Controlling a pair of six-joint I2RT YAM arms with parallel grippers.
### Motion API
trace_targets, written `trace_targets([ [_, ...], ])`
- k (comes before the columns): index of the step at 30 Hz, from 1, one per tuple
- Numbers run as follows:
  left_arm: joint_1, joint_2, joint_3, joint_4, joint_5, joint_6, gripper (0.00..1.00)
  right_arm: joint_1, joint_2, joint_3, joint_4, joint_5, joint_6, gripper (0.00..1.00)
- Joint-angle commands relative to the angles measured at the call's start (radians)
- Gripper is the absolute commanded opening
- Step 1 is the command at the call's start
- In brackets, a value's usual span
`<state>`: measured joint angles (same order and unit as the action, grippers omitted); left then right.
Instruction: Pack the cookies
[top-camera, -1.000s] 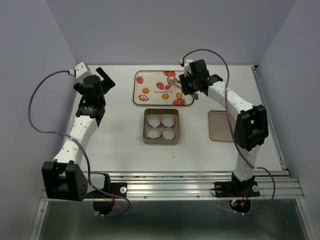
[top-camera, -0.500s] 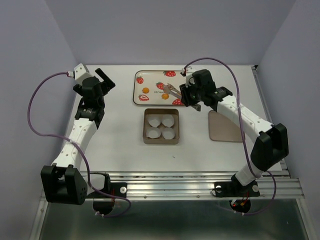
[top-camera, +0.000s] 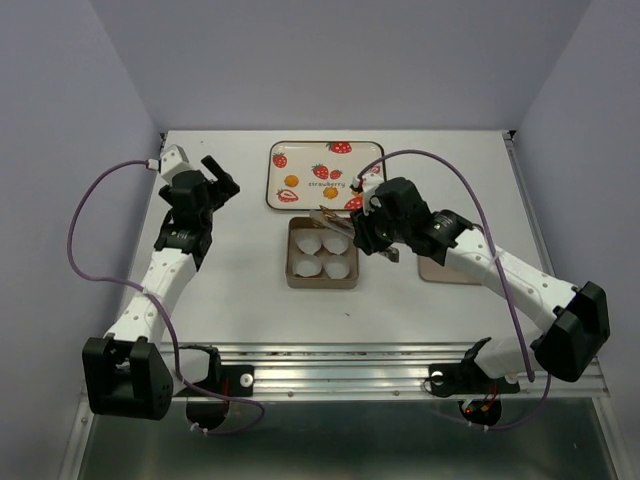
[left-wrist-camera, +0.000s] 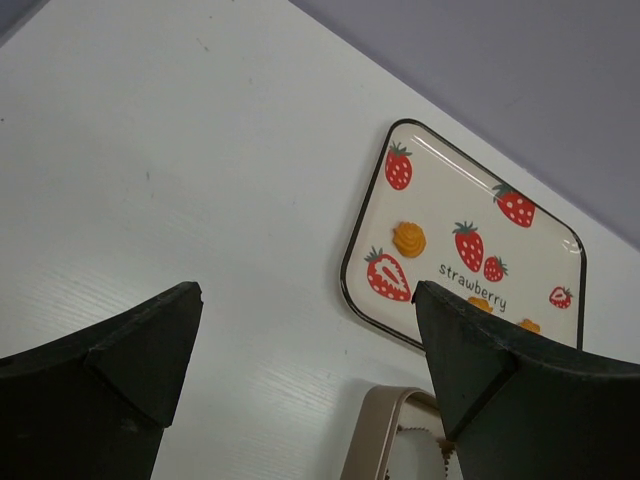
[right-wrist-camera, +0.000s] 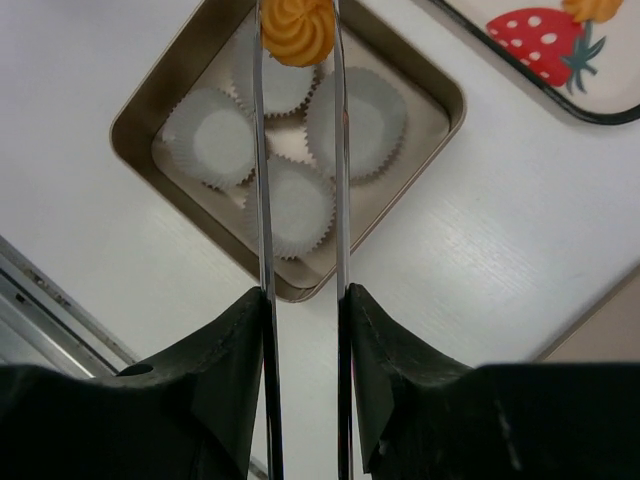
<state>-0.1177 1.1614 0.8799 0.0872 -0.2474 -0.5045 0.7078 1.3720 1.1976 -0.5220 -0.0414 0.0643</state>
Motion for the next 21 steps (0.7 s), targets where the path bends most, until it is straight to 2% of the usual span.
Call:
trace_targets([
  [1,-0.019,-0.075,-0.032,0.022,0.033,-0.011,0.99,0.038,-0.047,-0.036,-0.024,0.072,0.055,0.41],
  [7,-0.036,-0.112,-0.059,0.009,0.037,-0.011,0.99,0.081,-0.04,-0.055,-0.064,0.167,0.074,0.42],
  [21,-0.042,-0.143,-0.058,0.008,0.056,-0.012,0.99,0.081,0.036,-0.013,-0.079,0.201,0.051,0.43],
])
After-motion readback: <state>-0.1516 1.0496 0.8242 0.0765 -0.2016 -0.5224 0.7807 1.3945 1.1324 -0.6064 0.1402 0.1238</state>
